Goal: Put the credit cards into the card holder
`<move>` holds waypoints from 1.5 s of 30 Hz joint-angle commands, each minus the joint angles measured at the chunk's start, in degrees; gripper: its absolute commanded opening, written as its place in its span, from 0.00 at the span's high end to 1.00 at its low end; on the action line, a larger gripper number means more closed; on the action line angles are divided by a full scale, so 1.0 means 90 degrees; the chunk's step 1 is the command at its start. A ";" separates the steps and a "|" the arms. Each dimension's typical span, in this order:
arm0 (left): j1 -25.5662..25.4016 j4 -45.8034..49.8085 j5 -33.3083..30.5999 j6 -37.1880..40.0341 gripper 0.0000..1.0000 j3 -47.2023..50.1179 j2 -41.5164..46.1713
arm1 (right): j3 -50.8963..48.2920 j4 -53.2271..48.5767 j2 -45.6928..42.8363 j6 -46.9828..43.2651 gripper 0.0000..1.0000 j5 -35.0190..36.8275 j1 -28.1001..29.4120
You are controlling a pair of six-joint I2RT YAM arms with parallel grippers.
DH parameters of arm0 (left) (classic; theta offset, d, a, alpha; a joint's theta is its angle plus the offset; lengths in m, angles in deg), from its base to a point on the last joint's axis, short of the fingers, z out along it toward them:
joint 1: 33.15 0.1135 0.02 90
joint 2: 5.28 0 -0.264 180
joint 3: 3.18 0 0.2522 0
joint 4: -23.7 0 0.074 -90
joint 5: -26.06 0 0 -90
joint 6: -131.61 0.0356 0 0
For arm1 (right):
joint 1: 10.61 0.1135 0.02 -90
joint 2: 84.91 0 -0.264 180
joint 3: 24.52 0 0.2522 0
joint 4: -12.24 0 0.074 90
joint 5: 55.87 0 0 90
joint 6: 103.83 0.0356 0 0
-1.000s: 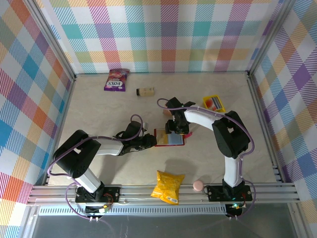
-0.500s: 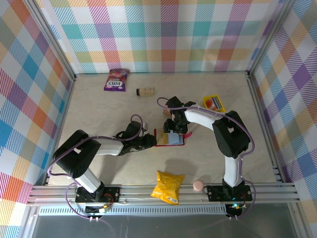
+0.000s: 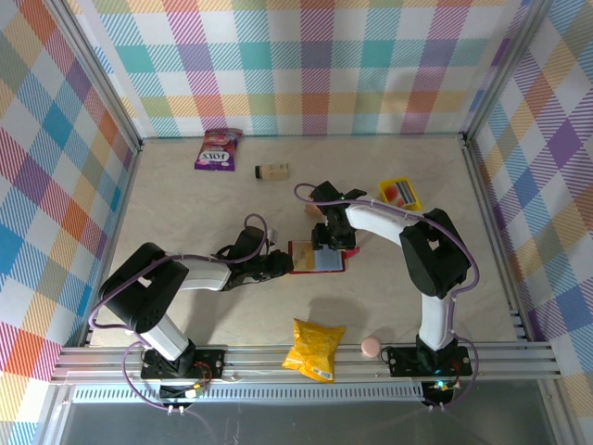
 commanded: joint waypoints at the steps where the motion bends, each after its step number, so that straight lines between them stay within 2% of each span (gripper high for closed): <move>1: -0.0012 0.0237 0.0069 0.0092 0.78 -0.0088 0.0003 | 0.0168 0.0000 -0.0154 -0.0034 0.35 -0.0262 0.0055; 6: -0.0012 0.0235 0.0069 0.0092 0.78 -0.0088 0.0022 | 0.0191 0.0082 -0.0016 0.0000 0.35 -0.0381 0.0055; 15: -0.0012 0.0248 0.0069 0.0092 0.78 -0.0081 0.0027 | 0.0253 -0.0016 0.0200 0.0049 0.34 -0.0046 0.0045; 24: -0.0010 0.0228 0.0088 0.0092 0.78 -0.0098 -0.0015 | 0.0258 0.0052 0.0368 0.0070 0.34 -0.0249 0.0045; 34: -0.0002 0.0228 0.0104 0.0092 0.78 -0.0088 -0.0002 | 0.0180 0.0469 0.0274 0.0107 0.36 -0.1069 -0.0043; 45: 0.0012 0.0248 0.0096 0.0097 0.78 -0.0054 0.0122 | 0.0098 0.0806 0.0037 0.0252 0.39 -0.1512 -0.0038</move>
